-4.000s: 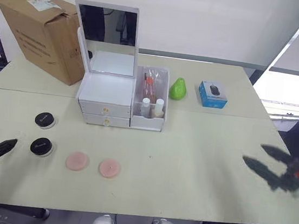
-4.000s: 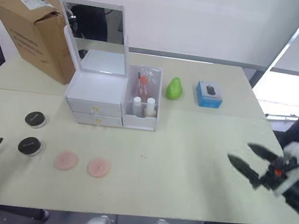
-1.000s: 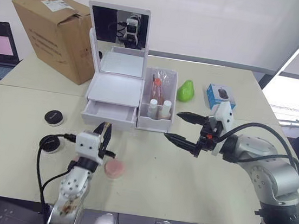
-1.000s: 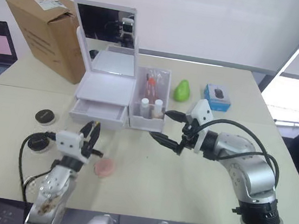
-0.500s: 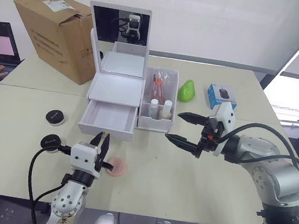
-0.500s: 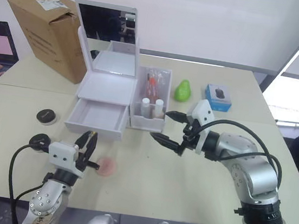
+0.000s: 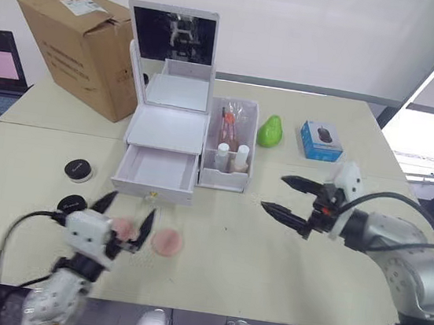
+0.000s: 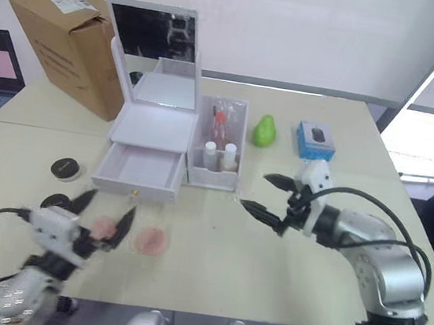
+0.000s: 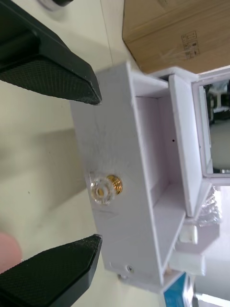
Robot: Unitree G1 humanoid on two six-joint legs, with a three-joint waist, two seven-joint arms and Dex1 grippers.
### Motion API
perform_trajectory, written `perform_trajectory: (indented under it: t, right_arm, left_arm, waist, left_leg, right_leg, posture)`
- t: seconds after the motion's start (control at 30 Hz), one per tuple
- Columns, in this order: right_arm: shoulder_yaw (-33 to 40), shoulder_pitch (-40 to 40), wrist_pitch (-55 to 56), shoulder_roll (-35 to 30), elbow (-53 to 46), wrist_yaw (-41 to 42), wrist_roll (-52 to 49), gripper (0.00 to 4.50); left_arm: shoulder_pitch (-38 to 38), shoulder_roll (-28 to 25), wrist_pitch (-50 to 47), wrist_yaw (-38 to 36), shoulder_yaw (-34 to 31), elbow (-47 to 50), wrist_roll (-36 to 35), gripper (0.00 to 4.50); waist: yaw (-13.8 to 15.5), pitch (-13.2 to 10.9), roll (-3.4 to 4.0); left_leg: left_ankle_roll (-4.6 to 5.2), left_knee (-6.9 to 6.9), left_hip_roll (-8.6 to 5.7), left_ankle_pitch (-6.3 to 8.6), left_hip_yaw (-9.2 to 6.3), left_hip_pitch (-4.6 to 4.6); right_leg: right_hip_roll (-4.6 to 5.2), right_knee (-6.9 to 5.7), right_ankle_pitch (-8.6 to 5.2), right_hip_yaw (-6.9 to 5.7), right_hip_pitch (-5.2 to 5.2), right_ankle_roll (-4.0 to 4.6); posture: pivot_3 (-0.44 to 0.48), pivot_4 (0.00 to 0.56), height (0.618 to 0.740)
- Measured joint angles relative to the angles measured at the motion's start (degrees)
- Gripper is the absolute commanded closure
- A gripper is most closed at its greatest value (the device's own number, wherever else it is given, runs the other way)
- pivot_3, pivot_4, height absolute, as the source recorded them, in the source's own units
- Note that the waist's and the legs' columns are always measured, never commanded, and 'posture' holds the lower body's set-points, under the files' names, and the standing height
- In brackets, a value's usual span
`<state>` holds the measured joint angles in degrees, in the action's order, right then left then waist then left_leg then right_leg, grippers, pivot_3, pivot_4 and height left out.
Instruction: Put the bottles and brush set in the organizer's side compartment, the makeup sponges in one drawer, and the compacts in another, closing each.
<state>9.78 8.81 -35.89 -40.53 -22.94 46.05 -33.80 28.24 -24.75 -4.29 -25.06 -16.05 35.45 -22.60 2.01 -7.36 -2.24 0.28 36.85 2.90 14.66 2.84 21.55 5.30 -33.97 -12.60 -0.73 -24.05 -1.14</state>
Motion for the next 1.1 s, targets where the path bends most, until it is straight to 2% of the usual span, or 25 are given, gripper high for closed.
perform_trajectory:
  t: [0.1,0.2,0.33,0.43,0.53,0.7,0.93,1.1]
  right_arm:
    - [6.1,-7.9,3.4,-0.1,0.2,0.3,0.5,0.0]
    - [13.4,-14.8,6.6,0.1,2.9,2.4,-0.1,0.0]
    - [20.4,-22.4,10.3,0.4,7.1,6.6,-1.3,0.0]
    - [25.5,-27.3,12.3,0.9,11.2,10.3,-2.6,0.0]
    - [29.3,-31.3,13.2,1.0,13.2,13.2,-3.6,0.0]
    - [30.1,-32.2,14.4,1.6,13.7,13.7,-3.6,0.0]
    - [29.8,-31.5,15.1,2.0,13.5,13.0,-3.5,0.0]
    - [27.6,-27.7,14.2,2.1,11.4,11.1,-4.4,0.0]
  left_arm:
    - [0.7,-10.6,-3.8,-10.5,-12.4,-7.7,-9.8,0.03]
    - [-1.7,-21.5,-5.2,-20.9,-22.0,-24.0,-12.4,0.03]
    - [-7.7,-29.5,-3.8,-30.5,-24.4,-43.1,-10.8,0.03]
    - [-12.8,-32.7,-1.6,-34.4,-24.9,-54.1,-9.0,0.03]
    - [-15.5,-33.9,-0.6,-36.7,-24.9,-59.0,-7.8,0.03]
    - [-18.3,-34.0,0.6,-38.6,-23.9,-62.1,-6.0,0.03]
    - [-18.0,-33.7,0.3,-39.8,-23.0,-61.2,-4.7,0.03]
    - [-13.1,-30.3,-2.1,-39.4,-23.5,-54.5,-4.9,0.03]
  waist:
    - [0.3,-0.1,0.21]
    - [0.2,-0.3,0.29]
    - [0.2,-0.3,0.24]
    - [0.1,-0.3,0.2]
    - [0.0,-0.3,0.2]
    - [-0.6,-0.3,0.17]
    - [-1.0,-0.3,0.16]
    - [-1.3,-0.3,0.15]
  left_leg:
    - [-0.01,-0.01,-0.03,0.0,0.02,0.02]
    - [-0.22,-0.02,-0.03,0.13,0.03,0.0]
    - [-0.46,-0.02,-0.01,0.27,0.19,-0.02]
    - [-0.53,-0.04,0.05,0.31,0.27,-0.02]
    - [-0.58,-0.25,0.17,0.34,0.32,-0.15]
    - [-0.63,-0.77,0.16,0.36,0.43,-0.4]
    - [-0.62,-0.79,0.15,0.36,0.57,-0.44]
    - [-0.62,-0.81,0.16,0.36,0.58,-0.45]
  right_leg:
    - [-0.04,-0.03,-0.02,-0.11,-0.09,0.02]
    - [-0.04,-0.01,-0.02,-0.15,-0.09,0.03]
    - [0.04,0.03,-0.03,-0.13,-0.09,0.02]
    - [0.08,0.04,-0.03,-0.12,-0.1,0.02]
    - [0.17,0.04,-0.03,-0.1,-0.11,0.02]
    - [0.31,0.15,-0.02,-0.1,-0.15,0.02]
    - [0.29,0.1,-0.02,-0.12,-0.14,0.03]
    - [0.33,0.09,-0.02,-0.1,-0.14,0.02]
  posture:
    - [0.0,0.15,0.74]
    - [0.0,0.15,0.74]
    - [0.0,0.15,0.74]
    - [0.0,0.15,0.74]
    - [0.0,0.15,0.74]
    - [0.0,0.15,0.74]
    - [0.0,0.15,0.74]
    - [0.0,0.15,0.74]
